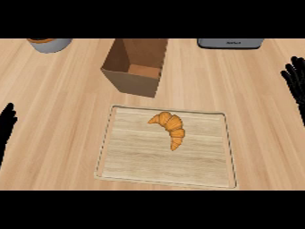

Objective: Pick the croissant from the tray and place it in the cardboard box

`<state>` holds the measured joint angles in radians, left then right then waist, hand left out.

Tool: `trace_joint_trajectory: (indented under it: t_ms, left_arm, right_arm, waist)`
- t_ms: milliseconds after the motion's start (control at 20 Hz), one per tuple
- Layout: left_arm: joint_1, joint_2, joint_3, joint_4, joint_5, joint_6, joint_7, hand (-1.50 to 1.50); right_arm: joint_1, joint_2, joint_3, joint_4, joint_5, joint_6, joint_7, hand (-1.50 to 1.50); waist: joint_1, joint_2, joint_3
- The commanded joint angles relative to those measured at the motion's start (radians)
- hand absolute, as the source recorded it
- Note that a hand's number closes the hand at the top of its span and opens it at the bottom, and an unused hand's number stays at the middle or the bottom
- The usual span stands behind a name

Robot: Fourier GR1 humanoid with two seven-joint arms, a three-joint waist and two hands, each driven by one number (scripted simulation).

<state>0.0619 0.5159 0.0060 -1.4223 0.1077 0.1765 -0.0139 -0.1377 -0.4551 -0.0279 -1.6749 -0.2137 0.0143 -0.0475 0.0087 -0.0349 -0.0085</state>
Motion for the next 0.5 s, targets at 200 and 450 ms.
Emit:
trace_joint_trajectory:
  t_ms: [200, 450]
  left_arm:
    - [-0.118, 0.044, -0.014, -0.005, -0.082, 0.024, 0.002, 0.0]
    - [-0.156, 0.024, -0.054, 0.014, -0.105, 0.023, 0.042, 0.0]
  right_arm:
    - [-0.159, 0.085, 0.299, 0.12, -0.119, 0.367, -0.012, -1.5]
    - [-0.284, -0.077, 0.468, 0.079, 0.28, 0.473, -0.254, -1.5]
  waist:
    - [0.104, 0.073, 0.014]
    - [0.1, 0.077, 0.014]
